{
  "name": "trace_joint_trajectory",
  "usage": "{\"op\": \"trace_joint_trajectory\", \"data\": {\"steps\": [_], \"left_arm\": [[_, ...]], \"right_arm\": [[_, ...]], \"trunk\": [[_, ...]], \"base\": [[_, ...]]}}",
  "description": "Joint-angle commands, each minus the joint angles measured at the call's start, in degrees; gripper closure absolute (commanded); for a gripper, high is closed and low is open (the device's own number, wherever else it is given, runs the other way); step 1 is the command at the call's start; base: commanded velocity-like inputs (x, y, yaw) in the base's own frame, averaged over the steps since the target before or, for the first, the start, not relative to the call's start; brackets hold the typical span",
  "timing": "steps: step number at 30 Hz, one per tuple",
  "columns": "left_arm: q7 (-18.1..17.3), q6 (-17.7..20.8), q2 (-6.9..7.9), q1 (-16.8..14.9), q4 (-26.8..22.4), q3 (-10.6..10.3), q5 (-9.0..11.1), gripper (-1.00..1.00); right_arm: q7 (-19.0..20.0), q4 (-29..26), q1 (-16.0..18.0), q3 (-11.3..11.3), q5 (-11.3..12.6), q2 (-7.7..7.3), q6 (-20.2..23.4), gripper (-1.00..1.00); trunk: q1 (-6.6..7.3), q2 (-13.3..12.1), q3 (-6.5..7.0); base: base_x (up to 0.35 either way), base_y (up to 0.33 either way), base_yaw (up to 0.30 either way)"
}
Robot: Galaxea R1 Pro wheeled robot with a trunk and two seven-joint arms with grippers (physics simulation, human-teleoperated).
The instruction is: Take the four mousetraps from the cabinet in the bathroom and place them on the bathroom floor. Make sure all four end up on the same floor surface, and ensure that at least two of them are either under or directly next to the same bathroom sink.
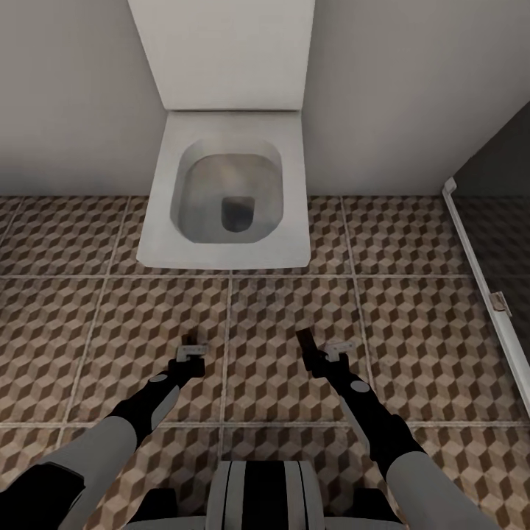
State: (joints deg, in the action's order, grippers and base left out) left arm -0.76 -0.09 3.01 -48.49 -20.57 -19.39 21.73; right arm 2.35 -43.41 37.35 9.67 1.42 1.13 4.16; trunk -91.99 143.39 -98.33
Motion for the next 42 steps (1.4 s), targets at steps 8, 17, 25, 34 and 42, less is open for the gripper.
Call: {"op": "trace_joint_trajectory", "data": {"steps": [8, 17, 25, 34, 42], "left_arm": [[-0.1, 0.0, 0.15, 0.0, 0.0, -0.4, 0.4, 1.0], [-0.1, 0.0, 0.16, 0.0, 0.0, -0.3, 0.4, 1.0], [-0.1, 0.0, 0.16, 0.0, 0.0, -0.3, 0.4, 1.0], [-0.1, 0.0, 0.16, 0.0, 0.1, -0.3, 0.4, 1.0], [-0.1, 0.0, 0.16, 0.0, 0.1, -0.2, 0.4, 1.0]], "right_arm": [[0.2, -0.1, 0.0, 0.0, 0.4, 0.01, 0.3, 1.0], [0.2, -0.1, 0.0, 0.1, 0.4, 0.01, 0.3, 1.0], [0.2, -0.1, 0.0, 0.1, 0.4, 0.01, 0.3, 1.0], [0.2, -0.1, 0.0, 0.1, 0.4, -0.01, 0.3, 1.0], [0.2, -0.1, 0.0, 0.1, 0.4, 0.01, 0.3, 1.0]], "trunk": [[0.01, 0.0, -0.03], [0.01, 0.0, -0.03], [0.01, 0.0, -0.03], [0.01, 0.0, -0.03], [0.01, 0.0, -0.03]], "base": [[0.0, 0.0, 0.0], [0.008, 0.0, 0.0], [0.111, 0.0, 0.0], [0.056, 0.005, 0.0], [0.274, 0.094, 0.0]]}}
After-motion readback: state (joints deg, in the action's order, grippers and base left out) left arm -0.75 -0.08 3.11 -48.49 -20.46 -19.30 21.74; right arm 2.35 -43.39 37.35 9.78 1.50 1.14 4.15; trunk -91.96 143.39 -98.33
